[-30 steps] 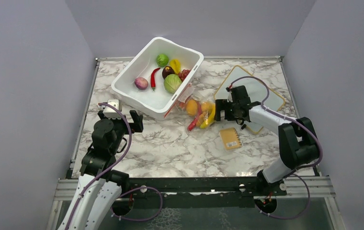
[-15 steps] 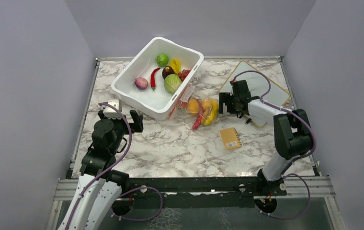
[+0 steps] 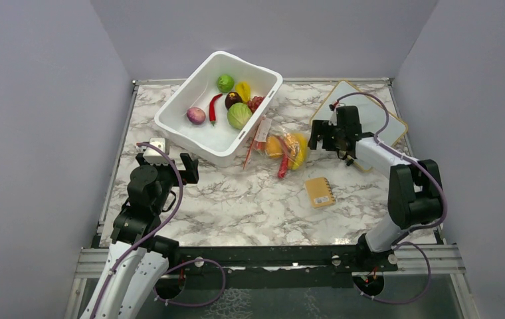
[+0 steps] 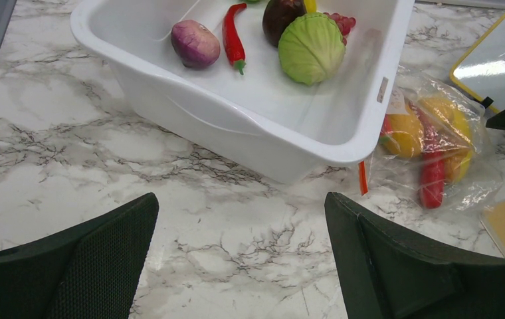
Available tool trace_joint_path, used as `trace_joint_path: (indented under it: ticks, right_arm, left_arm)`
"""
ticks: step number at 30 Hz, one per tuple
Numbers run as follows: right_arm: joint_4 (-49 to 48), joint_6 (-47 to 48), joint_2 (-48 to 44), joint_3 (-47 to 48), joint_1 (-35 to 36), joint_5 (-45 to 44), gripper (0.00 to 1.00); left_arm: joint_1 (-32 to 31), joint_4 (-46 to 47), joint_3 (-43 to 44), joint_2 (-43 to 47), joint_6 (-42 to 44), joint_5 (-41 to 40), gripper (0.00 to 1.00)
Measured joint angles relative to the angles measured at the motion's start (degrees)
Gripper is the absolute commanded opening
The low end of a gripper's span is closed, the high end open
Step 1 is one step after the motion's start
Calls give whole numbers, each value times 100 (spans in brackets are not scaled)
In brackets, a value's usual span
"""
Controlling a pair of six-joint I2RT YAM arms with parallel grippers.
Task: Open the zip-top bag and remove the fake food
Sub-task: Move the distractor to the center of the board.
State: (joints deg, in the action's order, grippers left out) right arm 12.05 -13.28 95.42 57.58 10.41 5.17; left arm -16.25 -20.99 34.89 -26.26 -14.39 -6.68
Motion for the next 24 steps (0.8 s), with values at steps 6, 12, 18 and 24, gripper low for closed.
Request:
trace_joint_path:
  ticks: [6, 12, 18, 24]
  right_arm:
    - [-9, -55, -334, -96, 22, -664, 84]
    - [96, -37, 50, -39, 22, -1309, 80]
    - [203, 9, 420, 282, 42, -1405, 80]
    - [197, 11, 946, 868, 46, -1814, 79]
  left_arm:
    - [0, 0, 0, 0, 2, -2, 99]
    - [0, 0, 0, -7, 2, -2, 99]
    - [0, 0, -4, -7, 2, -2, 99]
    - [0, 0, -11, -7, 2, -2, 99]
